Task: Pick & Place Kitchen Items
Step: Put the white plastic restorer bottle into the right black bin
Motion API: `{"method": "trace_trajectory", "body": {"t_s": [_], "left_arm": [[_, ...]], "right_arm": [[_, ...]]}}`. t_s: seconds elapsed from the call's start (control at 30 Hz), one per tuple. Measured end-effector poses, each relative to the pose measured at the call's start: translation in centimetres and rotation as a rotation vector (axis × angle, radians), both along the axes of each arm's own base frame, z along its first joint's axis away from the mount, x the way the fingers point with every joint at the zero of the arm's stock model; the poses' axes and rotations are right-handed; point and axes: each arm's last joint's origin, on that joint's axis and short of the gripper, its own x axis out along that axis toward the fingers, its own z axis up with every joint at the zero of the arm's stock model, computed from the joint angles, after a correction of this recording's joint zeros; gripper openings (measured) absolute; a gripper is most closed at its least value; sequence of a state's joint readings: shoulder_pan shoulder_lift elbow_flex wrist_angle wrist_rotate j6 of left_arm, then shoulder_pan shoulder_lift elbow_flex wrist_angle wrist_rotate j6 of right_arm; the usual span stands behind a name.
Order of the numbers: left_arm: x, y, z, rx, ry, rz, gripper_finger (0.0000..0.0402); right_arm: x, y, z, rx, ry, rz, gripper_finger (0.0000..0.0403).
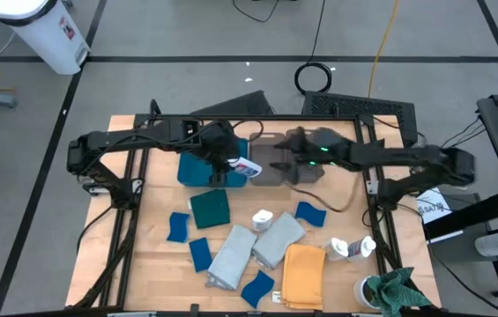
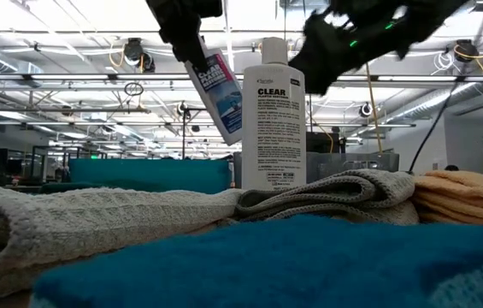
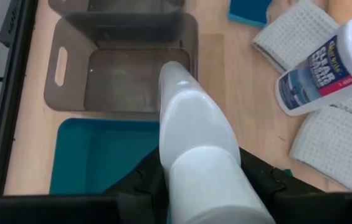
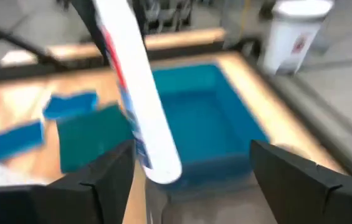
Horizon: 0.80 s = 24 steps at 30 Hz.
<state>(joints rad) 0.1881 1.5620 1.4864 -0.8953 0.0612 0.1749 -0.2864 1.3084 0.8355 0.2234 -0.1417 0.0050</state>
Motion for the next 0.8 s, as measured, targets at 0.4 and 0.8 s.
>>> {"method": "trace_trajectory", "body": {"t_s": [0.4, 0.8], "left_arm": [[0.4, -0.8, 0.2, 0.012, -0.036, -0.035, 0.0129], [1.2, -0.7, 1.4, 0.041, -0.182, -0.036, 0.0258]], "right_arm": [[6.2, -0.5, -3.8, 0.04, -0.028, 0.242, 0.027], [5.9, -0.2, -3.8, 0.031, -0.002, 0.254, 0.0084]]}}
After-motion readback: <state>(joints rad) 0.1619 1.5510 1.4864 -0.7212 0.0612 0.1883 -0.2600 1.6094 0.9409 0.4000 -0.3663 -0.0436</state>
